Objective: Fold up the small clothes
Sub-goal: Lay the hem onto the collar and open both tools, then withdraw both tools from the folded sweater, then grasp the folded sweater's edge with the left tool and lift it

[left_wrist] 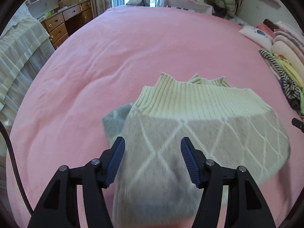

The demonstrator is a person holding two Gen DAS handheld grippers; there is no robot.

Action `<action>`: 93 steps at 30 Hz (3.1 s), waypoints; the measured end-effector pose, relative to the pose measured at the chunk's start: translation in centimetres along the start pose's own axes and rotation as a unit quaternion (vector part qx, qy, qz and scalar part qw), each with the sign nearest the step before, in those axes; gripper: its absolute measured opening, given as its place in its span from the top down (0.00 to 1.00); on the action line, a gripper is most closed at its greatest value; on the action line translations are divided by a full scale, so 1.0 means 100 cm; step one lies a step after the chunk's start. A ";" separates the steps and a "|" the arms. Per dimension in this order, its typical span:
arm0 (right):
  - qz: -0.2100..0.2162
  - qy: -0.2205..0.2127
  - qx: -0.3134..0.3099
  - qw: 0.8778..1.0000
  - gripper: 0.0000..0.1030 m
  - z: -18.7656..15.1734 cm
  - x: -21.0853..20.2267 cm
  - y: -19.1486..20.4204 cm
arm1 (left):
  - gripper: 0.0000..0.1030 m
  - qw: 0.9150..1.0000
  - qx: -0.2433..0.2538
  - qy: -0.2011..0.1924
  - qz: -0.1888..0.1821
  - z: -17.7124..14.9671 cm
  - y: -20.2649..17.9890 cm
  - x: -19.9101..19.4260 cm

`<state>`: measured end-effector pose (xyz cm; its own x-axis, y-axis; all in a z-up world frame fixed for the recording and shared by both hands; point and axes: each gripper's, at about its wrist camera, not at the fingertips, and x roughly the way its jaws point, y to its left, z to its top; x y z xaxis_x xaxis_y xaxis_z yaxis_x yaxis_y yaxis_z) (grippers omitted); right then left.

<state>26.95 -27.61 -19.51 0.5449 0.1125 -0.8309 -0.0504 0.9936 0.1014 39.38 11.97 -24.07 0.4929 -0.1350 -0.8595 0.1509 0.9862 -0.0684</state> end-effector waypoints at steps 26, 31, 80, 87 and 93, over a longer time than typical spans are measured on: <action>0.003 0.069 0.064 0.996 1.00 -0.087 0.032 0.014 | 0.34 0.988 -0.144 0.048 -0.012 -0.106 0.048 0.012; -0.006 0.057 0.071 0.996 1.00 -0.084 0.005 0.011 | 0.34 0.989 -0.139 0.056 0.001 -0.106 0.051 -0.007; 0.039 -0.018 -0.136 0.990 0.49 -0.092 -0.021 0.233 | 0.20 0.984 -0.094 0.113 -0.105 -0.085 0.065 0.016; 0.050 -0.023 -0.148 0.987 0.49 -0.090 -0.007 0.258 | 0.20 0.979 -0.107 0.103 -0.138 -0.102 0.067 -0.006; 0.039 -0.026 -0.150 0.988 0.49 -0.086 -0.003 0.257 | 0.20 0.974 -0.121 0.103 -0.160 -0.112 0.049 -0.001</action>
<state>18.29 -1.96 -21.32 0.5719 0.1958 -0.7966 -0.3350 0.9422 -0.0089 30.48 17.92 -30.03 0.2687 -0.4409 -0.8564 0.0502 0.8943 -0.4446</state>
